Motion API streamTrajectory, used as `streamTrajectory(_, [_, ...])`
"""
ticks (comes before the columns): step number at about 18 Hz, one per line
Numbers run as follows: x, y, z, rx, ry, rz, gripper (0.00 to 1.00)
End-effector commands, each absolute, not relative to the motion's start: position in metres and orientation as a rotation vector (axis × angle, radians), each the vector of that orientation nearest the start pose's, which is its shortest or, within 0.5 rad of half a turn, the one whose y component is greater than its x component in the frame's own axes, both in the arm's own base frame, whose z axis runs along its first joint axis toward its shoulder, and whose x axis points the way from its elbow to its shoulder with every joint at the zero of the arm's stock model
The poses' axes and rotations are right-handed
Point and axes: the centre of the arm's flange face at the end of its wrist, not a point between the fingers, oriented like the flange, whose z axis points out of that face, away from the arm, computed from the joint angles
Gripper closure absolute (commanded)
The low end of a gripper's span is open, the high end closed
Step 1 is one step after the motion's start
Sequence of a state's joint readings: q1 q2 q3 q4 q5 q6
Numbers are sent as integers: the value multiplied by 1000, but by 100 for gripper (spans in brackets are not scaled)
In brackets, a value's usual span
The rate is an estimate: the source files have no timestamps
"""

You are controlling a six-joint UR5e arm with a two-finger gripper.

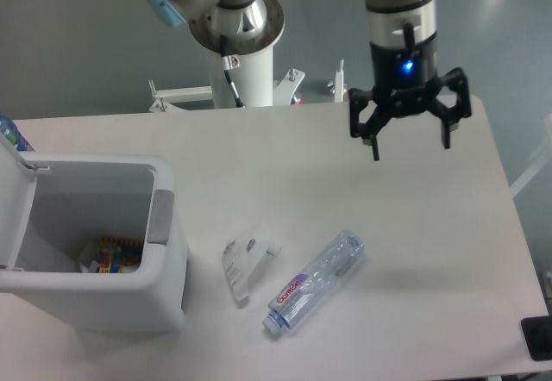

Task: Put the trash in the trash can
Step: 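Move the open gripper over the crumpled white tissue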

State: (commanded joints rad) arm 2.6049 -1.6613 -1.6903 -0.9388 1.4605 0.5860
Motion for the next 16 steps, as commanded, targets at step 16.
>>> streamTrajectory(16, [-308,502,259,-3005,-197,-35,0])
